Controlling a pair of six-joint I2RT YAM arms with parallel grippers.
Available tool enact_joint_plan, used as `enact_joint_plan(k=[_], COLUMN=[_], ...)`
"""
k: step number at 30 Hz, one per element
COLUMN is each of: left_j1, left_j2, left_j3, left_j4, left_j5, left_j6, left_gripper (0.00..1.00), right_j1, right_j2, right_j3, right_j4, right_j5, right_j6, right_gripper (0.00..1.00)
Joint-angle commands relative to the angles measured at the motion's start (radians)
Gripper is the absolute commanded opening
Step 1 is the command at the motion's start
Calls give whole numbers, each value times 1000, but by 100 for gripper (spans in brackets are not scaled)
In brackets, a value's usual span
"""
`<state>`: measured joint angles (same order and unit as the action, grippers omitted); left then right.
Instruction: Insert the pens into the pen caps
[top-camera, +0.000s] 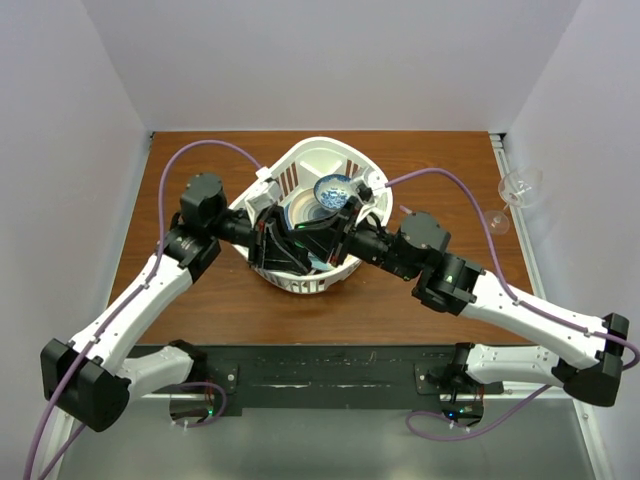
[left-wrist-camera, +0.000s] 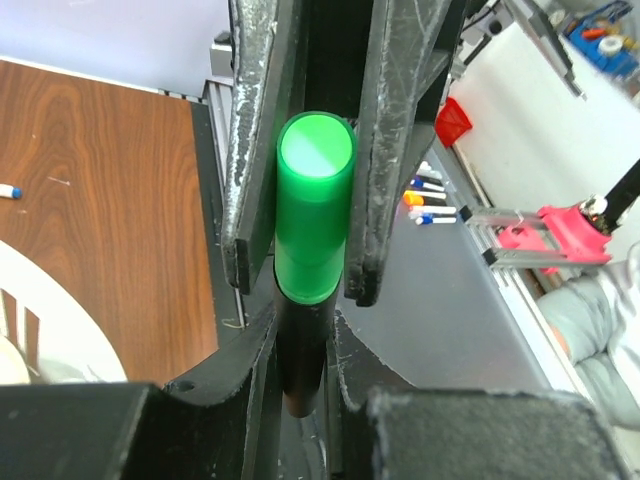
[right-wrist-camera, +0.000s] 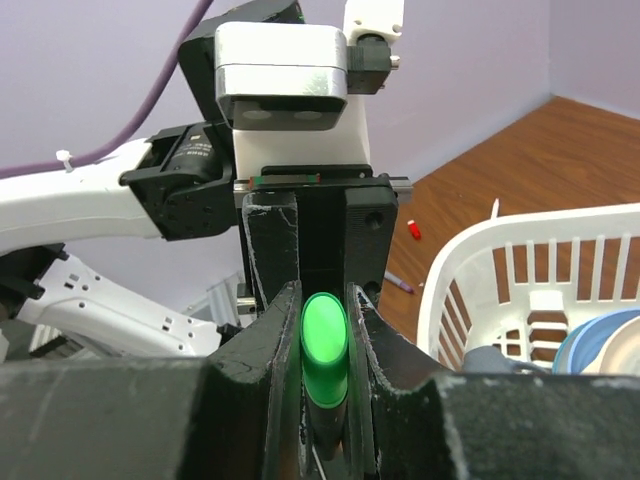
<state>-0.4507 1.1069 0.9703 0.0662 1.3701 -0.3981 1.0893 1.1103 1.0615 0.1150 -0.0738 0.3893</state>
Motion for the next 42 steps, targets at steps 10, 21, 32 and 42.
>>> enact_joint_plan(k=[10,21,32,42], left_j1=[64,63,64,64], left_j2=[-44,-134,-297,-363], left_j3=[142,-44,-104,-160], left_j4=[122,290,201,282], left_j5=[-385,-390,-407,-355], left_j6=[101,-67,-73,-194], left_gripper=[0,0,0,0], right_j1=[136,133,124,124], right_j2=[194,125,19,17], right_j3=[48,233,406,388], right_j4=[-1003,-620,-541,-387], right_j5=[-541,-149,163,137], right_j6=[-119,112,-23,-55], right_gripper=[0,23,67,65])
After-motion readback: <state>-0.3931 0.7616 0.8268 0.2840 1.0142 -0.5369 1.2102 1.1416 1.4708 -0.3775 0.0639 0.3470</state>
